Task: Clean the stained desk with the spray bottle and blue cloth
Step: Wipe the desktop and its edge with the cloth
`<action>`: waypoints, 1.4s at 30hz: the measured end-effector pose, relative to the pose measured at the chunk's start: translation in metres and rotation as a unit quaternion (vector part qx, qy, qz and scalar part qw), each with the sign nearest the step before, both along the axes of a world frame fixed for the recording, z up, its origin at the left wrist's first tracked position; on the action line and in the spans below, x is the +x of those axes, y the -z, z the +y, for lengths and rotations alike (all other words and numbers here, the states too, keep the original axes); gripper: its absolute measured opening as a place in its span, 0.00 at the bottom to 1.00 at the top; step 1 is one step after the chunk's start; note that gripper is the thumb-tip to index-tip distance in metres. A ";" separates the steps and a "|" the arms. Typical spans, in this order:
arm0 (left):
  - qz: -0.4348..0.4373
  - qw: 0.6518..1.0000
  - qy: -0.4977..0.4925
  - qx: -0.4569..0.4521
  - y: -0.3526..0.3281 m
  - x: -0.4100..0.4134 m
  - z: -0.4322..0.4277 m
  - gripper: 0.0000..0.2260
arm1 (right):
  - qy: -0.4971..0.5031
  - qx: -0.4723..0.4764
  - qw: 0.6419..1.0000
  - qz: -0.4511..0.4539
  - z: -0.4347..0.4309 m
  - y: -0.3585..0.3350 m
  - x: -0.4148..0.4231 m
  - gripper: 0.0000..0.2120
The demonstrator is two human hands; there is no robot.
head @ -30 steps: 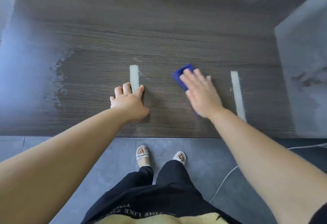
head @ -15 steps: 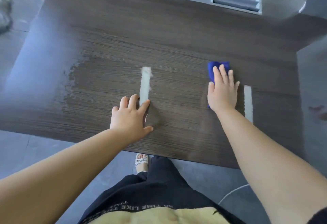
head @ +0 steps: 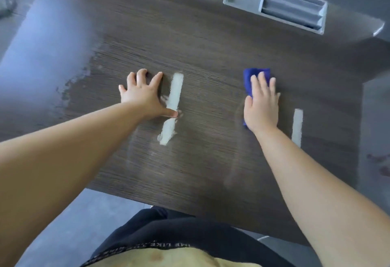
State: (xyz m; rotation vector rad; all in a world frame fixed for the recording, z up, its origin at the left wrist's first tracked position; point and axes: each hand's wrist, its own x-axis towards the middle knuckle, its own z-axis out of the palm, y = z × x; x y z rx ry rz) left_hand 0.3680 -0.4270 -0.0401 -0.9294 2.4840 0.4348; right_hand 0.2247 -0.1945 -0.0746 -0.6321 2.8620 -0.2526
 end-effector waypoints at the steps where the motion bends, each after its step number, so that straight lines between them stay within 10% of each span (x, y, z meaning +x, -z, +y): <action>1: -0.008 1.000 0.002 -0.003 0.000 -0.001 0.000 0.54 | 0.069 -0.003 0.998 0.005 -0.011 0.000 -0.002 0.26; 4: -0.029 1.000 0.006 -0.009 -0.002 -0.007 0.000 0.55 | 0.060 -0.008 0.998 0.020 -0.051 0.001 0.026 0.27; 9: -0.042 0.999 0.013 -0.017 -0.002 -0.010 -0.001 0.55 | -0.367 -0.036 0.929 0.013 -0.035 0.003 0.036 0.25; 17: -0.047 0.999 0.010 0.000 -0.005 -0.013 -0.002 0.56 | 0.103 -0.005 0.995 -0.007 -0.087 0.000 -0.056 0.27; 20: -0.044 0.999 0.012 -0.004 -0.006 -0.011 -0.002 0.55 | -0.095 -0.012 0.995 0.002 -0.110 0.004 -0.017 0.28; 24: -0.039 0.999 0.018 -0.004 -0.005 -0.009 -0.001 0.55 | -0.437 -0.030 0.899 0.007 -0.073 0.002 -0.020 0.25; 32: -0.032 0.998 0.054 0.019 -0.018 -0.014 -0.031 0.49 | 0.001 0.007 1.000 0.015 -0.129 0.001 -0.079 0.26; 38: -0.015 0.999 -0.028 -0.022 -0.010 0.000 -0.075 0.58 | -0.384 -0.021 0.923 -0.012 -0.126 0.000 -0.028 0.25; 42: -0.030 0.997 -0.064 -0.014 -0.004 0.007 -0.083 0.59 | -0.257 -0.004 0.966 -0.009 -0.118 0.000 -0.078 0.24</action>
